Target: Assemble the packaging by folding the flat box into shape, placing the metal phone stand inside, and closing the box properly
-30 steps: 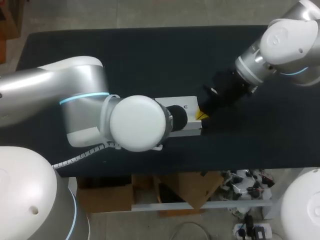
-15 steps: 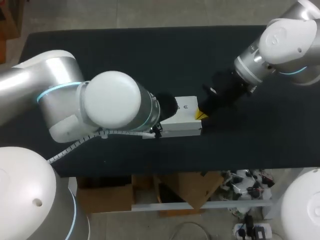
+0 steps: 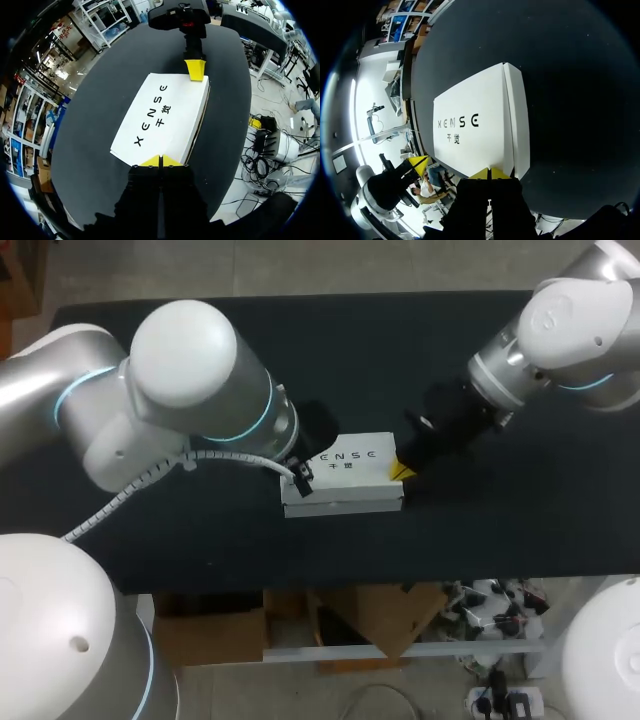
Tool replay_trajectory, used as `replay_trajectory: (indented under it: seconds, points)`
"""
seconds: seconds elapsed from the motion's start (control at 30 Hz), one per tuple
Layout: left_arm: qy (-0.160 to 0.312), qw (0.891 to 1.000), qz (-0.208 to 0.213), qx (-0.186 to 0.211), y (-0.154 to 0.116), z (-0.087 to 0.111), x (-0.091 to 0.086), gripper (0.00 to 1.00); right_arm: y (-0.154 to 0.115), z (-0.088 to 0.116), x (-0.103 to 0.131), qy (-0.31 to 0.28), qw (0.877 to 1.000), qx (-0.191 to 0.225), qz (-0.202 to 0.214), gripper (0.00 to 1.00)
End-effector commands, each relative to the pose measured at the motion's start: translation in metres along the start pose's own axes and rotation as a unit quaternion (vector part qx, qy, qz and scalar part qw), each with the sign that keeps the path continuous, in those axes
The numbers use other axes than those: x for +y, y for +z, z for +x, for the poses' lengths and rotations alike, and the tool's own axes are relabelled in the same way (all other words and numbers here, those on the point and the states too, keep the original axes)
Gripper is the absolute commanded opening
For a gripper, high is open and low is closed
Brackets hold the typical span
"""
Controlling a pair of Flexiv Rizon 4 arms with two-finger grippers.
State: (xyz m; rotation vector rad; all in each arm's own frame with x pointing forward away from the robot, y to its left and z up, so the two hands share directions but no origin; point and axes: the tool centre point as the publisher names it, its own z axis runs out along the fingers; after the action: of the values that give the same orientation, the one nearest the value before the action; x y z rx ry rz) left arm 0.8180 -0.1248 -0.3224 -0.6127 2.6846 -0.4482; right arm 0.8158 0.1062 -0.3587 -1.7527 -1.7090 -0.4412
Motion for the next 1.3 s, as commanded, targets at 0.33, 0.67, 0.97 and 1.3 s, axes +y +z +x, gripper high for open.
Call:
replay_trajectory:
  seconds: [0.33,0.67,0.97,1.3]
  points:
    - [-0.013,1.000,-0.005,0.025,0.019,0.004,0.006,0.00,0.000,-0.001,0.001,0.001,1.000,0.001,0.002,0.00]
    - [-0.015,0.999,-0.007,0.031,0.022,0.007,0.012,0.00,0.000,-0.002,0.002,0.003,1.000,0.001,0.003,0.00]
    - [-0.019,0.999,-0.010,0.032,0.026,0.006,0.014,0.00,0.002,-0.003,0.001,0.004,1.000,0.001,0.003,0.00]
    - [-0.020,0.999,-0.011,0.031,0.030,0.007,0.016,0.00,0.005,-0.007,0.001,0.007,1.000,0.002,0.005,0.00]
